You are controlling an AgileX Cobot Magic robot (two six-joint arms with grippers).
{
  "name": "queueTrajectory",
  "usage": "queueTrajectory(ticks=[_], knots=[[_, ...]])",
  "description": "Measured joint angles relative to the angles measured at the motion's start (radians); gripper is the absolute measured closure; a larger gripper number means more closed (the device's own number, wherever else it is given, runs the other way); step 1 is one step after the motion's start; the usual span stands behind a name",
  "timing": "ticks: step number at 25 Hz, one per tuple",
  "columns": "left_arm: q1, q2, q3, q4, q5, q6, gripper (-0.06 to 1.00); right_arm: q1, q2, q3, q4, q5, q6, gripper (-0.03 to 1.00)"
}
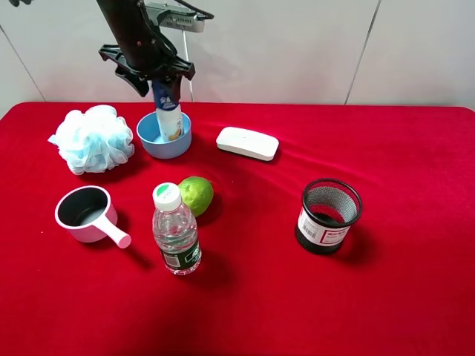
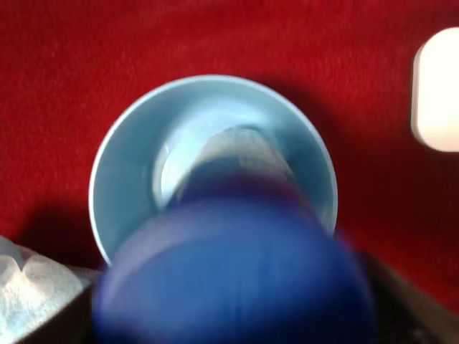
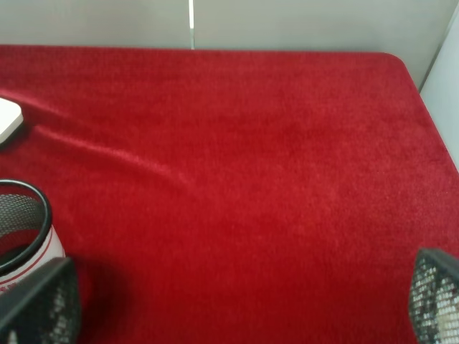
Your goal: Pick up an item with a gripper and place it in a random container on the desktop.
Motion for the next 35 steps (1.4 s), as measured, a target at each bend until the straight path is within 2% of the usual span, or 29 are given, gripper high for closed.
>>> queueTrajectory(ticks=[5,19,24,35], knots=[[0.0,0.0,0.0,0.0,0.0,0.001,0.17,0.0,0.0,0.0,0.0,0.0,0.0,0.28],[0.0,-0.005,0.0,0.0,0.019,0.011,0.14,0.0,0.0,0.0,0.0,0.0,0.0,0.28],[0.0,-0.037,0.0,0.0,0.032,0.032,0.06,0.0,0.0,0.0,0.0,0.0,0.0,0.28],[0.0,-0.134,-0.008,0.0,0.158,0.032,-0.04,0.0,0.0,0.0,0.0,0.0,0.0,0.28]])
